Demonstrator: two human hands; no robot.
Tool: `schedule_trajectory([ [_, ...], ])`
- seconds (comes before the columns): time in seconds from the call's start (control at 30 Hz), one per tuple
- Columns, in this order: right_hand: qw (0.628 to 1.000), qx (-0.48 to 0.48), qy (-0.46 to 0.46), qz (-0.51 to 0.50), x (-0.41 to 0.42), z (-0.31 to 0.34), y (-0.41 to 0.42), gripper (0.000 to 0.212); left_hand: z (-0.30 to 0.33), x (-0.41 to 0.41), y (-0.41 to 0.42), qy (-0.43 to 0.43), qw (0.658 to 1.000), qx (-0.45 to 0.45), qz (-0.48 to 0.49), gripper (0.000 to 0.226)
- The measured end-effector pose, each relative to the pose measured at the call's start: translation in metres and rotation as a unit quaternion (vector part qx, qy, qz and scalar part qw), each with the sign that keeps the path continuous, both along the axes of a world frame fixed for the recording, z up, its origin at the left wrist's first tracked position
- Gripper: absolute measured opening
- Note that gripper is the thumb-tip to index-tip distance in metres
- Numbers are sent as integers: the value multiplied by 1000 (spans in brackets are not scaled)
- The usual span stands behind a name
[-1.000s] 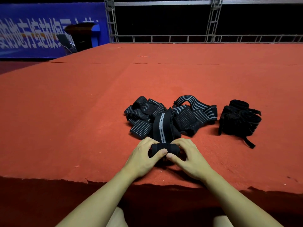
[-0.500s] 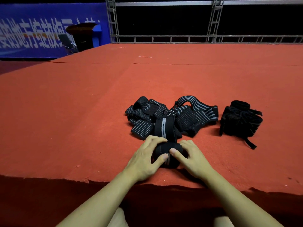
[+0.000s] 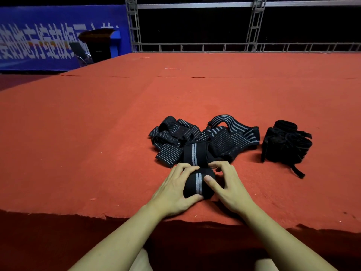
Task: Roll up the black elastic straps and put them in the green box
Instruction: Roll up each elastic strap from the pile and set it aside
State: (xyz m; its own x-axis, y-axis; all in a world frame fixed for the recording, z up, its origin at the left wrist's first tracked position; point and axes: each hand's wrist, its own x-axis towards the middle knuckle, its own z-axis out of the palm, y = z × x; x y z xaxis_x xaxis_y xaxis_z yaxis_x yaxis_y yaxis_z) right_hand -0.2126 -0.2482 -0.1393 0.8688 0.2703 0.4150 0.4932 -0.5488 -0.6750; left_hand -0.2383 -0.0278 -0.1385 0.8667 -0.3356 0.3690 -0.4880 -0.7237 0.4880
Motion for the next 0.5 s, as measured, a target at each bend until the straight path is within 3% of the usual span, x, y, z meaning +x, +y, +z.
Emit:
schedule_trajectory([
  [0.1, 999, -15, -36, 33, -2, 1, 0, 43, -1, 3, 0, 1, 1000, -17, 9, 77],
  [0.23, 998, -24, -7, 53, -4, 1, 0, 49, -2, 3, 1, -4, 999, -36, 26, 64],
  [0.5, 995, -98, 21, -20, 1, 1, 5, 64, 0, 8, 3, 76, 990, -95, 65, 65],
])
